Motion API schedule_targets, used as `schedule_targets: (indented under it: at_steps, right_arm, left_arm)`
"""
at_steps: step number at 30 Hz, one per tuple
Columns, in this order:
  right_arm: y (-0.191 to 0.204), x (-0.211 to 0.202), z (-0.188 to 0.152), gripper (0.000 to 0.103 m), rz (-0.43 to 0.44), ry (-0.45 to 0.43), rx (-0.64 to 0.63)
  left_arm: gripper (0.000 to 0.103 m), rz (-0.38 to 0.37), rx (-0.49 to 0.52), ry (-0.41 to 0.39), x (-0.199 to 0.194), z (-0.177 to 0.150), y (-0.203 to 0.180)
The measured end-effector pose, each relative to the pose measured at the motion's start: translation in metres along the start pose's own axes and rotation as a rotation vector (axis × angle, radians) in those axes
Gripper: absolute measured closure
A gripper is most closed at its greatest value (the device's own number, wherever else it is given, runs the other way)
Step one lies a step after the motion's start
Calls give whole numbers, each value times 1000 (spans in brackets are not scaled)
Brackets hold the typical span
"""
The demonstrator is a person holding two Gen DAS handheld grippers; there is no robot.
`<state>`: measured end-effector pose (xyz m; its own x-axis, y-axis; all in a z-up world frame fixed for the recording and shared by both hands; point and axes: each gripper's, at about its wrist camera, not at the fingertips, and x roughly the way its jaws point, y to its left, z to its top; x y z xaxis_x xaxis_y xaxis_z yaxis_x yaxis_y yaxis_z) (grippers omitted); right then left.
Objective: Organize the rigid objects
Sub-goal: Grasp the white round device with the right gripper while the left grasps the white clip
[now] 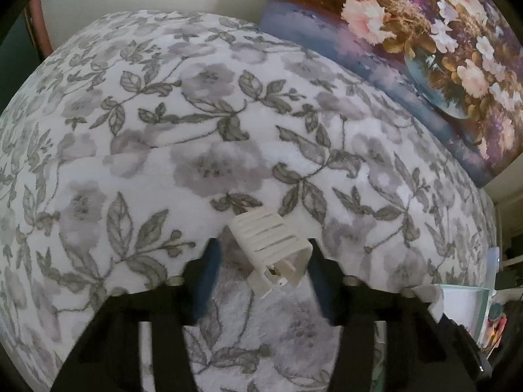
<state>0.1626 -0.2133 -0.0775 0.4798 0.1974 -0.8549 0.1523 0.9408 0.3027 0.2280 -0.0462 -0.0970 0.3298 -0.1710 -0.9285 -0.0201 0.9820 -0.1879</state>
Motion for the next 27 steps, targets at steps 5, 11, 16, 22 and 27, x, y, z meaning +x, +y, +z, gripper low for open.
schedule_targets:
  at_steps: [5, 11, 16, 22, 27]
  right_arm:
    - [-4, 1, -1, 46, 0, 8, 10]
    - [-6, -4, -2, 46, 4, 13, 26]
    - [-15, -30, -4, 46, 4, -13, 68]
    - [-36, -76, -9, 46, 8, -66, 152]
    - [-61, -118, -20, 46, -2, -115, 231]
  left_arm:
    - [78, -14, -22, -2, 3, 0, 7]
    - [78, -34, -32, -22, -11, 0, 11]
    - [78, -57, -12, -71, -45, -4, -1]
    - [78, -89, 59, -116, -88, -22, -25]
    - [78, -99, 127, -139, -113, -43, -45]
